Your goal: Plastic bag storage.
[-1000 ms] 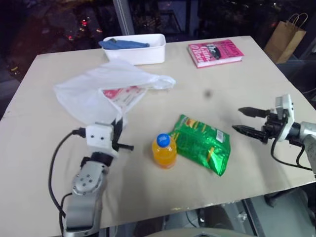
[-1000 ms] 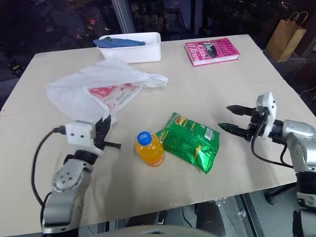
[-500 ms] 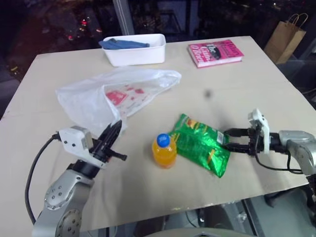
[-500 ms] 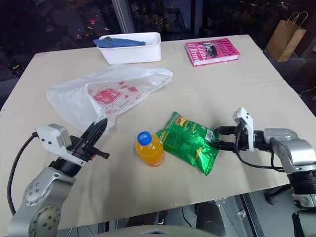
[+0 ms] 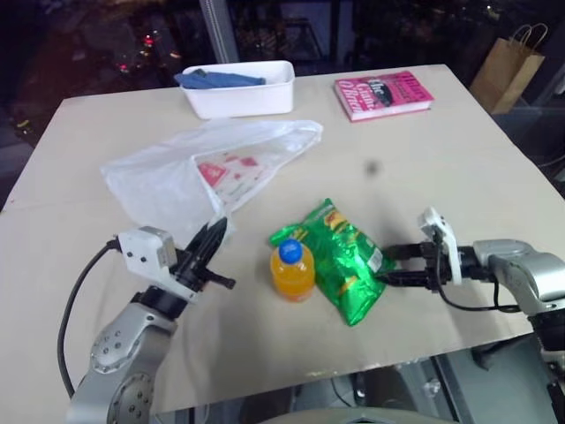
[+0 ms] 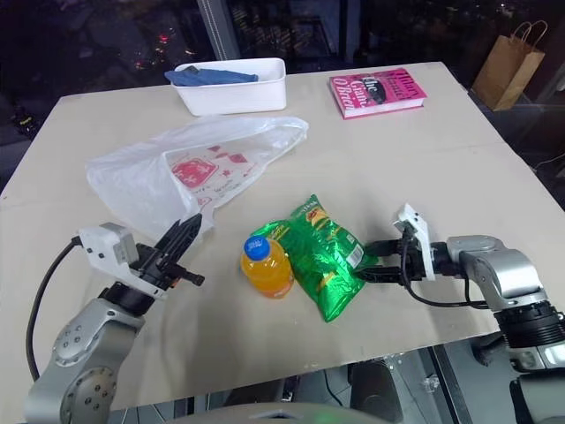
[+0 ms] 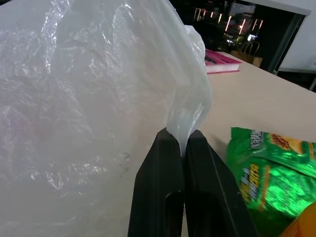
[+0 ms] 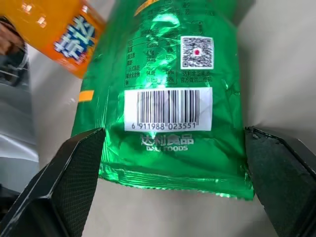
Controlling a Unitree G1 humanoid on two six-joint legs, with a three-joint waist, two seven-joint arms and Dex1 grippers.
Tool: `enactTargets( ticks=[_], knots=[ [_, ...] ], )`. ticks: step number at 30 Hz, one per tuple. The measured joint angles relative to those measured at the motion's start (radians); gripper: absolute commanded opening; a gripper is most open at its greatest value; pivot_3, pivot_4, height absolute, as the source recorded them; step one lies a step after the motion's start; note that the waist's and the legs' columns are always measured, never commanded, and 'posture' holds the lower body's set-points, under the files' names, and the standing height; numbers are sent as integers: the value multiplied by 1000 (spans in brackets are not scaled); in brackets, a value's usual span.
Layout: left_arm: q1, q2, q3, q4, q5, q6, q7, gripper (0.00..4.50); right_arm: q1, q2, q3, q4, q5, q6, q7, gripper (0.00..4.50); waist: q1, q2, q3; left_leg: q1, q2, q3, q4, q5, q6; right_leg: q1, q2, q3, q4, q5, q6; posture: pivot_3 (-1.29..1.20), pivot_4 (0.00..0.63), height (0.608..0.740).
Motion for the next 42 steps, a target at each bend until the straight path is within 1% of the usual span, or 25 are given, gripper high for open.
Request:
enactTargets(
  ticks=[1, 4, 5, 7, 8, 9, 13, 15, 18, 21, 23, 28, 31, 33, 37, 39, 42],
  knots=[
    [0, 0, -1, 2, 1, 0, 0, 0, 0, 0, 8, -6, -1, 2, -5, 3675, 0, 0, 0, 0, 0, 0, 0, 0, 0, 0, 0, 0, 0, 0, 0, 0, 150, 740],
    [0, 0, -1, 10, 6, -1, 0, 0, 3, 28, 22, -24, -5, 10, -39, 2103, -1, 0, 0, 0, 0, 0, 0, 0, 0, 0, 0, 0, 0, 0, 0, 0, 150, 740],
    [0, 0, -2, 12, 7, -1, 0, 0, 2, 37, 25, -29, -6, 10, -52, 1670, -1, 0, 0, 0, 0, 0, 0, 0, 0, 0, 0, 0, 0, 0, 0, 0, 150, 740],
    [-1, 1, -2, 14, 8, -1, 0, 0, 2, 41, 28, -35, -12, 7, -70, 564, 0, 0, 0, 0, 0, 0, 0, 0, 0, 0, 0, 0, 0, 0, 0, 0, 150, 740],
    [-3, 2, -3, 16, 8, -1, 0, 0, 2, 41, 28, -36, -18, 1, -75, 162, 0, 0, 0, 0, 0, 0, 0, 0, 0, 0, 0, 0, 0, 0, 0, 0, 150, 740],
    [-7, 2, -4, 19, 9, -1, 0, 0, 2, 41, 28, -36, -22, -8, -78, 73, 0, 0, 0, 0, 0, 0, 0, 0, 0, 0, 0, 0, 0, 0, 0, 0, 150, 740],
    [-19, 3, -9, 24, 10, -1, -2, 0, 3, 48, 27, -36, -25, -14, -92, 73, 0, 0, 0, 0, 0, 0, 0, 0, 0, 0, 0, 0, 0, 0, 0, 0, 150, 740],
    [-19, 6, -10, 24, 10, -2, -6, 0, 3, 51, 14, -36, -1, -1, -92, 73, -1, 0, 0, 0, 0, 0, 0, 0, 0, 0, 0, 0, 0, 0, 0, 0, 150, 740],
    [-19, 10, -9, 24, 8, -8, -15, 0, -6, 58, -40, -35, 71, 51, -89, 73, 0, 0, 0, 0, 0, 0, 0, 0, 0, 0, 0, 0, 0, 0, 0, 0, 150, 740],
    [-18, 16, -10, 24, 3, -12, -37, 0, -59, 63, -99, -24, 158, 114, -74, 73, -2, 0, 0, 0, 0, 0, 0, 0, 0, 0, 0, 0, 0, 0, 0, 0, 150, 740],
    [-17, 25, -12, 24, -6, -12, -57, 0, -116, 47, -124, -1, 203, 149, -38, 73, -1, 0, 0, 0, 0, 0, 0, 0, 1, 0, 0, 0, 0, 0, 0, 0, 150, 740],
    [-17, 32, -18, 25, -22, -12, -96, 0, -201, 33, -133, 78, 224, 159, 23, 73, 0, 0, 0, -1, 0, 0, 0, 0, 0, -1, 0, 0, 0, 0, 0, 0, 150, 740],
    [-14, 40, -24, 26, -33, -12, -117, 0, -289, 51, -130, 160, 222, 139, 53, 73, -5, 0, 1, -1, 0, 0, 0, 0, 0, -1, 0, 0, 0, 0, 0, 0, 150, 740],
    [-15, 44, -27, 29, -33, -13, -123, 0, -337, 73, -131, 201, 211, 90, 69, 73, -5, 0, 1, -1, 0, 0, -1, 0, 0, -1, 0, 0, 0, 0, 0, 0, 150, 740],
    [-26, 45, -26, 55, -33, -20, -125, 0, -370, 129, -142, 285, 180, -11, 67, 73, -1, 0, 1, -2, 0, -1, 0, 0, 0, -2, 0, 0, 0, 0, 0, 0, 150, 740],
    [-27, 45, -26, 57, -35, -20, -126, 0, -372, 133, -142, 296, 176, -20, 73, 73, 0, 1, 1, -3, -1, -1, 0, 0, 0, -3, -1, -1, 0, 0, 0, 0, 150, 740],
    [-36, 42, -31, 61, -55, -20, -137, 0, -431, 180, -157, 304, 194, -22, 73, 73, -8, 1, 1, -4, 0, 0, -1, 0, 0, -5, -1, 1, 0, 0, 0, 0, 150, 740]
  ],
)
